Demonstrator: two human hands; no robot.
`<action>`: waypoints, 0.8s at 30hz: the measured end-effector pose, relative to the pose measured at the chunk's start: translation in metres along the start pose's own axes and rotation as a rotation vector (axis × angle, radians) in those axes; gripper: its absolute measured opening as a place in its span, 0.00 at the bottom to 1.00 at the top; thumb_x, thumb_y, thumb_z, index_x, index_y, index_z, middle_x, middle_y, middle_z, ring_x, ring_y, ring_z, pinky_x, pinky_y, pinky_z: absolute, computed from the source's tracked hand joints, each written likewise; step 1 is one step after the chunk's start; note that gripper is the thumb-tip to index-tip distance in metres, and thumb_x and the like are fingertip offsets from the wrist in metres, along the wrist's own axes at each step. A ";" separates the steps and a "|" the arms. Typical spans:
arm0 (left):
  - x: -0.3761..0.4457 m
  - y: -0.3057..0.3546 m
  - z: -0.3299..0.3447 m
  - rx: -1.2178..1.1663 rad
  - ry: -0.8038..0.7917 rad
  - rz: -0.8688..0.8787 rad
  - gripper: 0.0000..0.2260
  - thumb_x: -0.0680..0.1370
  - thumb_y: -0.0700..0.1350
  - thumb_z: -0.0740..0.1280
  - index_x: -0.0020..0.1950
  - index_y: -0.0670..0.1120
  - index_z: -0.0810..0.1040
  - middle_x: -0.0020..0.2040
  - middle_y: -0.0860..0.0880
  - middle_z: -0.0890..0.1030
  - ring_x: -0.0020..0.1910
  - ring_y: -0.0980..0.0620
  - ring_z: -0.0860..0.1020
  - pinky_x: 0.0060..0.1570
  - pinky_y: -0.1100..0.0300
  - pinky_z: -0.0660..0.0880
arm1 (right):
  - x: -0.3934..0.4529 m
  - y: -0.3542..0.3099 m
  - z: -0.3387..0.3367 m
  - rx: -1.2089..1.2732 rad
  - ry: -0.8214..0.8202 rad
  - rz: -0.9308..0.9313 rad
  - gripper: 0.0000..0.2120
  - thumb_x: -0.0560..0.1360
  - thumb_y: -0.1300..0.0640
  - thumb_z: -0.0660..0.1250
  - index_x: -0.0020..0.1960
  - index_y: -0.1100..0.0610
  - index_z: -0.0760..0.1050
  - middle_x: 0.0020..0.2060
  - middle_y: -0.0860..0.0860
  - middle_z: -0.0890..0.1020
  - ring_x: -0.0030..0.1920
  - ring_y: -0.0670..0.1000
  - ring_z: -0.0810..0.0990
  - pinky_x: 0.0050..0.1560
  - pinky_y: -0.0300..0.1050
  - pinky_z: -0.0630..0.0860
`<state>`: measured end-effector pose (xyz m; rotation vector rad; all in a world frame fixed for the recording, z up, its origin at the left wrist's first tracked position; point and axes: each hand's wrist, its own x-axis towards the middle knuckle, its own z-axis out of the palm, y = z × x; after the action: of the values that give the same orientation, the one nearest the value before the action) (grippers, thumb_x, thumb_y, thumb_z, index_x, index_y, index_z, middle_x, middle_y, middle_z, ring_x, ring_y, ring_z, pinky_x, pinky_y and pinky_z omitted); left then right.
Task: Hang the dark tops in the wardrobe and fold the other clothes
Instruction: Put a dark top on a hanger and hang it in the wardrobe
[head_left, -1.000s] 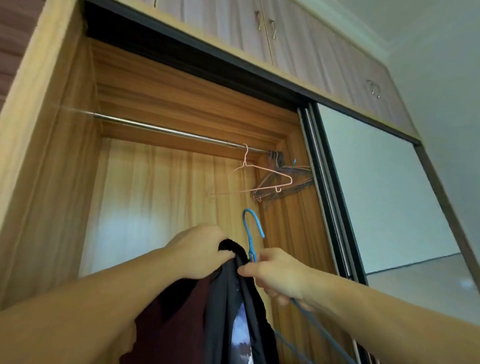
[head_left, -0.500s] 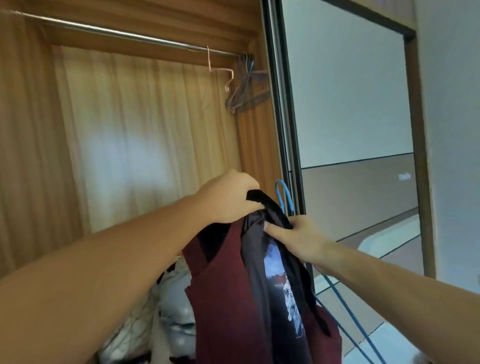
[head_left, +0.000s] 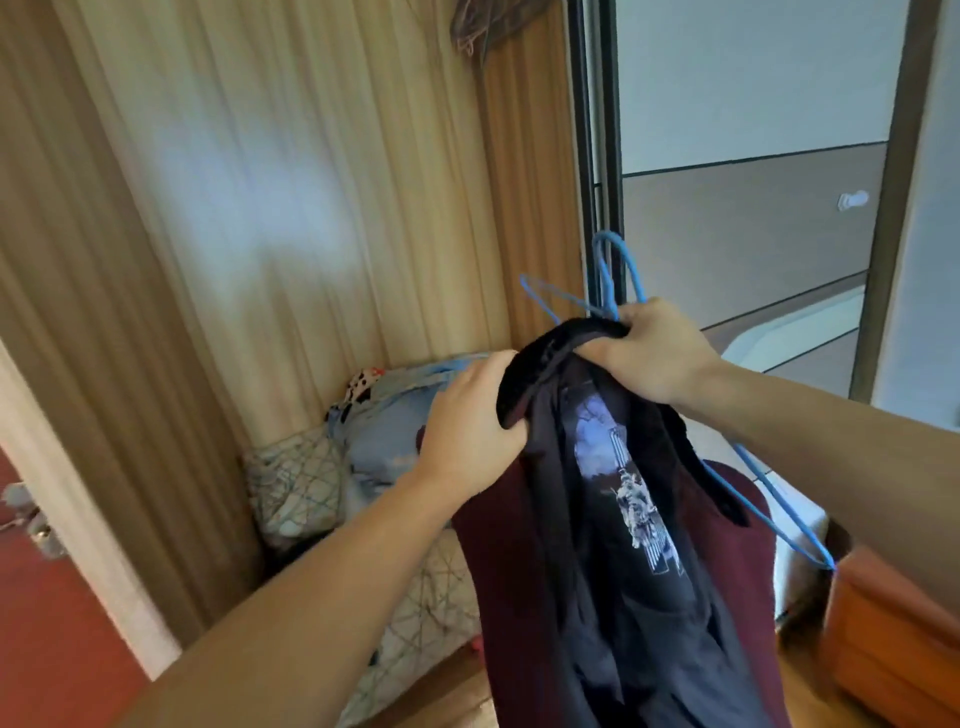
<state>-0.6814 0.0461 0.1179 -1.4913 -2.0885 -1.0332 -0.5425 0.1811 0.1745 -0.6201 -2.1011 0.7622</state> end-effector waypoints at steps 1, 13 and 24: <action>-0.010 -0.002 0.007 0.048 0.024 -0.059 0.30 0.69 0.49 0.72 0.69 0.53 0.68 0.64 0.51 0.74 0.64 0.48 0.72 0.61 0.50 0.70 | 0.000 -0.001 -0.004 -0.001 0.020 0.004 0.13 0.71 0.51 0.71 0.34 0.60 0.77 0.25 0.49 0.74 0.26 0.47 0.72 0.26 0.37 0.68; -0.011 0.020 -0.014 -0.884 -0.212 -0.502 0.03 0.74 0.48 0.73 0.42 0.55 0.87 0.45 0.49 0.86 0.45 0.49 0.85 0.43 0.58 0.81 | -0.029 0.042 -0.057 -0.023 0.123 0.144 0.17 0.70 0.44 0.73 0.36 0.58 0.79 0.28 0.51 0.76 0.28 0.47 0.73 0.28 0.40 0.68; 0.016 0.076 0.012 -0.836 -0.457 -0.553 0.17 0.68 0.48 0.76 0.53 0.42 0.85 0.50 0.42 0.85 0.49 0.43 0.84 0.52 0.51 0.79 | -0.129 0.119 -0.025 0.238 0.071 0.384 0.20 0.67 0.42 0.75 0.38 0.57 0.75 0.28 0.49 0.73 0.27 0.47 0.70 0.29 0.35 0.65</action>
<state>-0.6158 0.0781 0.1472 -1.6249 -2.6393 -2.1454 -0.4305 0.1880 0.0378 -0.9158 -1.8114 1.1661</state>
